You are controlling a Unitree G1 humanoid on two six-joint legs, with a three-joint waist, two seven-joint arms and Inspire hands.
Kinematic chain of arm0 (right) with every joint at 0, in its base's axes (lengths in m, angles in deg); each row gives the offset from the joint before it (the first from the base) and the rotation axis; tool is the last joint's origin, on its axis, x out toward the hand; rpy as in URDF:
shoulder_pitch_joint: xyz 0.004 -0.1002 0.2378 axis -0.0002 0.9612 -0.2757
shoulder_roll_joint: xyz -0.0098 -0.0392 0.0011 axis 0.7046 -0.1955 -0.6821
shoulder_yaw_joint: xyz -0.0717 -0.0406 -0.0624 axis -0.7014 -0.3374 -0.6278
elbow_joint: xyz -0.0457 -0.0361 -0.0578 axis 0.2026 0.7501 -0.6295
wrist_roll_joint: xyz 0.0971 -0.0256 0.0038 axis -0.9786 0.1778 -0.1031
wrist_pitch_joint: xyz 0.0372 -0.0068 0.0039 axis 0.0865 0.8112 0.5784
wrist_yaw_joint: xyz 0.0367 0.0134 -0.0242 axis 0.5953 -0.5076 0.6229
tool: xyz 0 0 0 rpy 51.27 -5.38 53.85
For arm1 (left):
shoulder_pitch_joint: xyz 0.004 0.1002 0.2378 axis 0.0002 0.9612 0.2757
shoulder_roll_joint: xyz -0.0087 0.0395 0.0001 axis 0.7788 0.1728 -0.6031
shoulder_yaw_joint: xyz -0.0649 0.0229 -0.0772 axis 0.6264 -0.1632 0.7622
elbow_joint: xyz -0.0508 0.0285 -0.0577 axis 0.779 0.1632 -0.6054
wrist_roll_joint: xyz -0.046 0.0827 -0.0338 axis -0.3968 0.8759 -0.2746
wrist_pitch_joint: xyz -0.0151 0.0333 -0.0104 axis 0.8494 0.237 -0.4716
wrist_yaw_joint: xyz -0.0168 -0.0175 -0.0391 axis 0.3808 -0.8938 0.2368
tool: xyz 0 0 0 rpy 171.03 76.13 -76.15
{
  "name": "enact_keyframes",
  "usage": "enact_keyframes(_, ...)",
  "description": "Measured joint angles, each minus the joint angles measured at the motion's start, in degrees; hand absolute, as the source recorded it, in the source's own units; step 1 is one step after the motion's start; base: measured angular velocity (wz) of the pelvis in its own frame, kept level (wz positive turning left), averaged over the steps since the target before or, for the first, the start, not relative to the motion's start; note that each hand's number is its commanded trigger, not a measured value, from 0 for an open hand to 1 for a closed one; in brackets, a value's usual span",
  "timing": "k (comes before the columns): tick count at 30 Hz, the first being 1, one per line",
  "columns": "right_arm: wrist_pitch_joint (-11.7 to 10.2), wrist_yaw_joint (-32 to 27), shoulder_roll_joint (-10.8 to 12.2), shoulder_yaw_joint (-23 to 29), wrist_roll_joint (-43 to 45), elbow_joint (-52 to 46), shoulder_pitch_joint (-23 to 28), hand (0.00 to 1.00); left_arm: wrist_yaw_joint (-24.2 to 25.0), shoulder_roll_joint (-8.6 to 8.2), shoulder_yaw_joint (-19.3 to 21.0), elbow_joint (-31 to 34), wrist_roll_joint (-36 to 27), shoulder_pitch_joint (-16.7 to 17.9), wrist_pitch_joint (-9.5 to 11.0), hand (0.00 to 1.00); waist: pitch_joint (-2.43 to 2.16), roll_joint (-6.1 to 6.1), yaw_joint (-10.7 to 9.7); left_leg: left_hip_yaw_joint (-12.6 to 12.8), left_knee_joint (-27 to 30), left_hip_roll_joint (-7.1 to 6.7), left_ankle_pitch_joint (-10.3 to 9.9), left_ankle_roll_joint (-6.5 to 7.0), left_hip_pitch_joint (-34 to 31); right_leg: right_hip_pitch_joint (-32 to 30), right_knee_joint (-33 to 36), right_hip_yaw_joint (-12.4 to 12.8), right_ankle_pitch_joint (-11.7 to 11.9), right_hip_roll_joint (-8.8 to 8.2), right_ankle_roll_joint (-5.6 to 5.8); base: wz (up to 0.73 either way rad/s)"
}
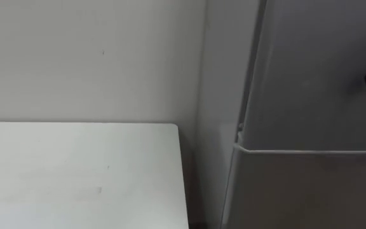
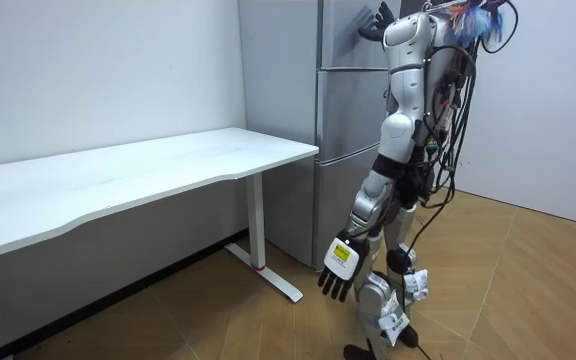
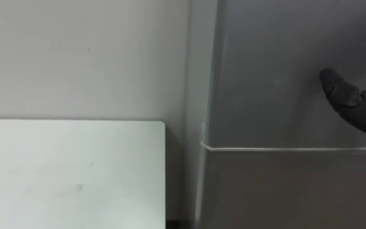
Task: Put the bottle in the upper fridge
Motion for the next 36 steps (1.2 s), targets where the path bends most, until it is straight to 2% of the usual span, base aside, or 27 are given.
enact_keyframes(11, -0.03, -0.85, -0.01, -1.05, 2.22, 1.91, -0.72, 0.00, -0.09, 0.87, -1.39, 1.24, 0.10, -0.57, -0.81, 0.00, -0.26, -0.60, 0.12, -0.32, 0.02, -0.06, 0.00, 0.01, -0.08, 0.14, 0.09, -0.23, 0.18, 0.02, 0.00, 0.00)
enact_keyframes(16, -0.22, -1.51, -0.01, -1.46, 10.96, 5.68, -0.82, 0.00, 1.31, 1.48, -2.62, 2.64, 0.53, -1.36, -2.46, 0.00, -0.31, -0.58, 1.07, -0.61, 0.18, 0.00, -0.01, 0.02, -0.14, 0.36, -0.81, -0.35, 0.59, 0.13, -0.02, 0.00)
enact_keyframes(24, 0.09, -2.56, -0.01, -2.18, 14.12, 7.79, -1.48, 0.00, 1.95, 1.68, -3.16, 3.39, 0.96, -1.18, -3.61, 0.00, -0.31, -0.48, 2.09, -0.60, 0.11, 0.29, 0.00, 0.02, -0.01, 0.35, -0.78, 0.10, 1.04, 0.47, -0.26, -0.02)
enact_keyframes(29, -0.81, -5.12, -0.02, -3.23, 15.00, 10.65, -1.82, 0.00, 1.93, 1.77, -3.83, 3.88, 0.94, -1.03, -3.64, 0.00, -0.25, -0.36, 2.62, -0.82, 0.44, 0.36, 0.01, -0.01, 0.00, 0.70, -0.80, -0.23, 1.15, 0.44, -0.33, 0.01)
enact_keyframes(36, -3.63, -7.83, -0.02, -3.83, 14.96, 16.11, -2.43, 0.00, 2.22, 1.81, -4.27, 6.79, 2.49, 0.32, -3.77, 0.00, -0.22, -0.08, 3.26, -1.59, 1.72, 0.29, -0.04, 0.12, -0.56, 1.11, -0.79, -1.18, 1.26, -0.16, -0.18, 0.07)
